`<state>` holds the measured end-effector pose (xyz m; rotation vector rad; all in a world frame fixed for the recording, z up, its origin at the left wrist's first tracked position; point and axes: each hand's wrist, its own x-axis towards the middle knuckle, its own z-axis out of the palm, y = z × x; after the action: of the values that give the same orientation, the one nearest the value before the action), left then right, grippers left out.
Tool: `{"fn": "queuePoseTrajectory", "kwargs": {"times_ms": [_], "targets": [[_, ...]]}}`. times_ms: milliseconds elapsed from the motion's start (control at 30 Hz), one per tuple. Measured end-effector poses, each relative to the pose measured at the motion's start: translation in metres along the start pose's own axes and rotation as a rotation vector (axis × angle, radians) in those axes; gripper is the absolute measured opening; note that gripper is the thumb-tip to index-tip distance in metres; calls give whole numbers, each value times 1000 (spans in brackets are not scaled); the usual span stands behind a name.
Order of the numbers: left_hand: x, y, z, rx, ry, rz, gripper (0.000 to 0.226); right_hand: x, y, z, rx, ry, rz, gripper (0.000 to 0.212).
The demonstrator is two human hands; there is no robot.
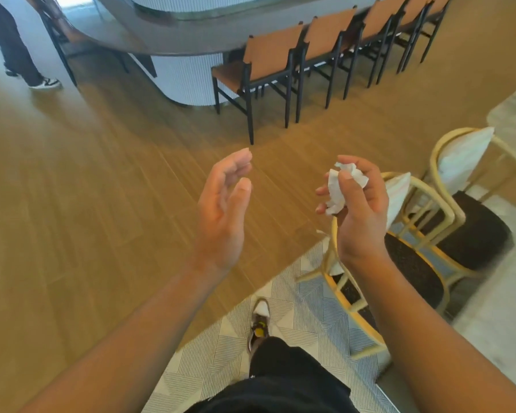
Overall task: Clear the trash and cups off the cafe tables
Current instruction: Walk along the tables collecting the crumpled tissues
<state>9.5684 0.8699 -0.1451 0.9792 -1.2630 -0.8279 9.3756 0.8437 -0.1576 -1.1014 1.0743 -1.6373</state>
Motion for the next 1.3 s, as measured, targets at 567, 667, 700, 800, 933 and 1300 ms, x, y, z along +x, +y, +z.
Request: {"fn": "queuePoseTrajectory", "kwargs": {"times_ms": [567,667,700,800,933,1300], "targets": [[329,-131,114,50,-170,-21,37,325,82,8,-24,141,28,21],[375,-152,153,-15,-216,-39,37,369,83,-13,-21,203,14,23],[389,-158,166,-39,-234,-47,36,383,84,-20,-22,231,12,23],[434,-179,206,-93,-305,-55,37,427,89,-39,-28,309,3,24],[502,-217,261,-154,-414,-58,38,494,103,-64,-45,404,-4,27],[722,-313,395,-211,-662,-40,47,717,132,-101,-83,662,-56,34]]}}
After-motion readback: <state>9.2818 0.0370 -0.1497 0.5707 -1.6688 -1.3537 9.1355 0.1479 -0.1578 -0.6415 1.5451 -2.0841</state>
